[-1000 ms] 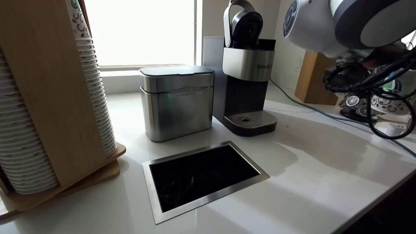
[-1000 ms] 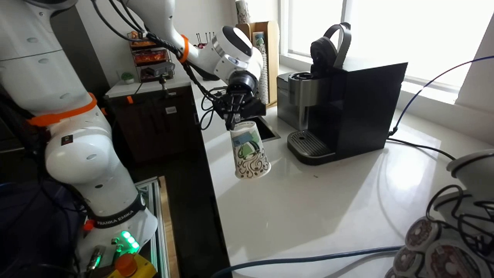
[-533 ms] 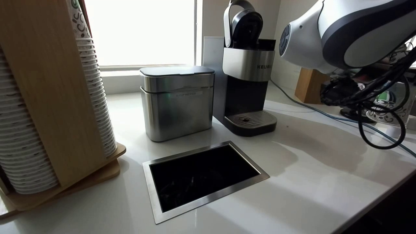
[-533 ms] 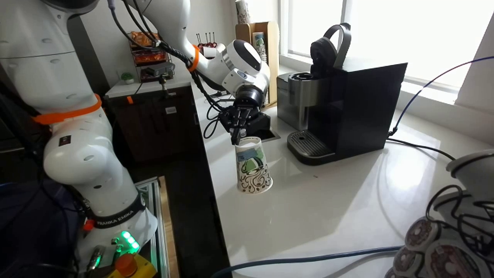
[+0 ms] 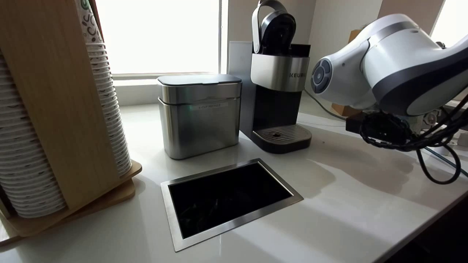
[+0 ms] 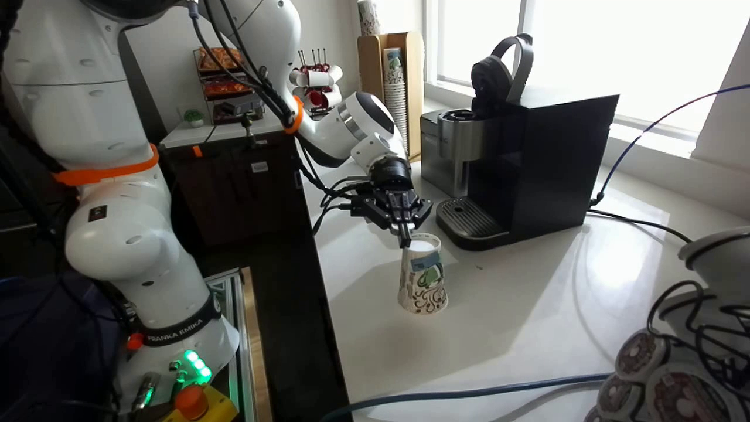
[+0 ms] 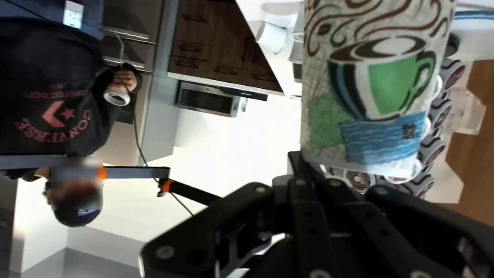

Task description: Remove two cups from the pile, place one on the rack and place the other on the counter top to the right of the coffee maker

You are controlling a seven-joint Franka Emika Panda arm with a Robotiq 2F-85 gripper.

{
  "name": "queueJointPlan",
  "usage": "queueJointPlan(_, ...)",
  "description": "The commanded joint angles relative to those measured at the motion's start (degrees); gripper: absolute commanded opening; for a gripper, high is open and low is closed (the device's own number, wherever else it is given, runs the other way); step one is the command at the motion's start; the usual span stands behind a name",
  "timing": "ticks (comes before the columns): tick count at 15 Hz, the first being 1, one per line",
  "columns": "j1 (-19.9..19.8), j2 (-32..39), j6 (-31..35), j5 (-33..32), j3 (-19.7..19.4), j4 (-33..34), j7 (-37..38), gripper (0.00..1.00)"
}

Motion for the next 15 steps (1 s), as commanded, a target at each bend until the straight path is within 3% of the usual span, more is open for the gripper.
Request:
queueJointPlan(1,-0.6,1.6,3.6,-5.9,-0.2,-2.1,-0.1,0.01)
queueJointPlan(8,-2.3,0.7,15.2,-11.3,-1.0,-7.5,0.3,0.01)
queueJointPlan(9,-2.6,0.3,16.5,-11.2,-1.2,-8.2,0.3,0.27)
queueJointPlan(10,-2.7,0.0,16.7,-11.4,-1.4,-8.7,0.4,0.28)
queueJointPlan(15,-1.5,-4.8,13.2,-9.8,-0.3,-11.5,1.0,0.64)
